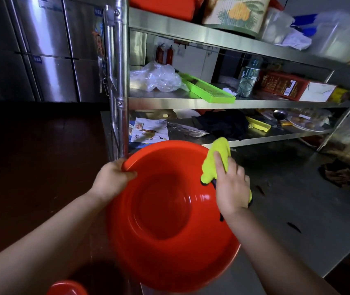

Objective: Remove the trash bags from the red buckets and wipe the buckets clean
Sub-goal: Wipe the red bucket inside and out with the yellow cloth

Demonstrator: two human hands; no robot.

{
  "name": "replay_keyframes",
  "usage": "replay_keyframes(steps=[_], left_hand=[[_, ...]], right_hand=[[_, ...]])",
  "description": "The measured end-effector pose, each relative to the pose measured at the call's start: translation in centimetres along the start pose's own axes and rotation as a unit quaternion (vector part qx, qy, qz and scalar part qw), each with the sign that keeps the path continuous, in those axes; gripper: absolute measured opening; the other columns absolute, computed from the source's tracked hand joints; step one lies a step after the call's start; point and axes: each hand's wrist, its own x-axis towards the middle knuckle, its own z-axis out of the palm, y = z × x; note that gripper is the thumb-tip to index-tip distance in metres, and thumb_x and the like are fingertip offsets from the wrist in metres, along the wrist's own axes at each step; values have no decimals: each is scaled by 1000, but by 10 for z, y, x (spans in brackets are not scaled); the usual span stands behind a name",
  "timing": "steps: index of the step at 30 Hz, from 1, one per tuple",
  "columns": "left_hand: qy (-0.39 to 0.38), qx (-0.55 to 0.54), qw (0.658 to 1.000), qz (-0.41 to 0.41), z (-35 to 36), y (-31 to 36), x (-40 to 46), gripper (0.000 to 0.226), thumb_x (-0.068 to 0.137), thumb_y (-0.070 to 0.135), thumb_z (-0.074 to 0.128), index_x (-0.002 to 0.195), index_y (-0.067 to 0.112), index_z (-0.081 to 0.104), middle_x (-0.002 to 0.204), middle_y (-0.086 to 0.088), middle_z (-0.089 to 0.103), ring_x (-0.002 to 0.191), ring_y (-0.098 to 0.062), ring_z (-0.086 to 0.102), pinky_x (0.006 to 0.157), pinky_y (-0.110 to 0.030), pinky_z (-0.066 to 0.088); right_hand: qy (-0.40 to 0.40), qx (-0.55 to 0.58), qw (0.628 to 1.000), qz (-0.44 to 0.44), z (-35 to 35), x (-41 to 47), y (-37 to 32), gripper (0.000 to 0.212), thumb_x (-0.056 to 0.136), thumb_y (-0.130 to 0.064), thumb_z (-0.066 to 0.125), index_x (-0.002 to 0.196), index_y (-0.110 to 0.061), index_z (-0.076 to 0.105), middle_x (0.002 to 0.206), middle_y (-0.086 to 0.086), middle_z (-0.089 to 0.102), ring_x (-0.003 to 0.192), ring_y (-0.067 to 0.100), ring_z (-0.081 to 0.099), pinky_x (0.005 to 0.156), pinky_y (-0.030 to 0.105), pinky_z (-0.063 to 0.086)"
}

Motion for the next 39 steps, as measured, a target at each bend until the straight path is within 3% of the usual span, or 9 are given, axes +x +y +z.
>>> replay_keyframes(steps=[5, 9, 15, 22, 26, 29, 32, 35, 39], left_hand=[[-3, -10, 1000, -24, 0, -1, -5, 26, 64, 27, 68, 89, 23, 66, 82, -9, 72, 75, -28, 70, 78, -47, 56], [-15, -2, 1000, 3, 25, 9, -9, 13, 65, 25, 68, 77, 26, 64, 71, -6, 70, 61, -22, 64, 70, -43, 56], [5, -85, 996, -31, 41, -6, -15, 9, 82, 10, 67, 80, 19, 65, 48, 5, 52, 40, -12, 41, 48, -26, 36], [38, -137, 987, -70, 27, -14, -24, 16, 83, 3, 64, 84, 19, 63, 71, -17, 57, 63, -26, 49, 57, -31, 40], [-26, -112, 990, -81, 15, 2, -14, 26, 73, 4, 76, 94, 13, 61, 78, -11, 69, 65, -23, 65, 61, -31, 54], [-53, -15, 998, 9, 16, 25, 5, 49, 67, 15, 83, 106, 20, 55, 89, -1, 67, 73, -18, 66, 70, -32, 54], [-101, 143, 981, 86, 27, 40, 15, 32, 74, 18, 75, 99, 25, 56, 78, -1, 65, 63, -19, 61, 65, -33, 51], [-116, 84, 988, 58, 29, 42, 15, 14, 80, 9, 69, 93, 12, 62, 69, -7, 57, 61, -21, 53, 61, -31, 44], [-94, -31, 995, 4, 20, 33, 12, 15, 82, 1, 66, 88, 14, 63, 76, -14, 63, 67, -25, 57, 70, -37, 49]], right_hand=[[-48, -9, 999, 21, -8, 6, 3, 88, 59, -9, 84, 136, -15, 40, 106, 20, 58, 82, 36, 57, 64, 43, 50], [-21, -5, 997, -78, -21, 46, -14, 77, 51, -32, 88, 121, -21, 58, 91, 13, 61, 74, 34, 58, 62, 40, 47], [-28, -17, 992, -122, -17, 60, -4, 72, 53, -40, 86, 117, -23, 60, 88, 9, 60, 71, 32, 59, 57, 37, 48], [-108, 38, 993, -13, -10, 37, 30, 62, 87, -37, 62, 140, -24, 33, 114, 11, 49, 94, 31, 57, 60, 32, 38], [-113, 45, 989, -80, -25, 48, 31, 60, 89, -36, 59, 141, -26, 32, 113, 9, 49, 93, 31, 58, 62, 34, 42], [-101, 37, 977, -182, -37, 60, 11, 62, 81, -36, 68, 136, -26, 42, 105, 10, 52, 87, 34, 59, 57, 36, 44], [-59, 26, 963, -263, -37, 64, -10, 67, 66, -31, 80, 127, -24, 53, 92, 10, 54, 78, 33, 59, 48, 34, 44], [-60, 19, 966, -250, -31, 67, -14, 65, 71, -34, 77, 130, -27, 48, 97, 9, 54, 84, 32, 57, 54, 36, 46], [-82, 46, 982, -164, -21, 64, 0, 63, 79, -38, 69, 135, -27, 43, 102, 9, 54, 86, 32, 58, 56, 35, 43]])
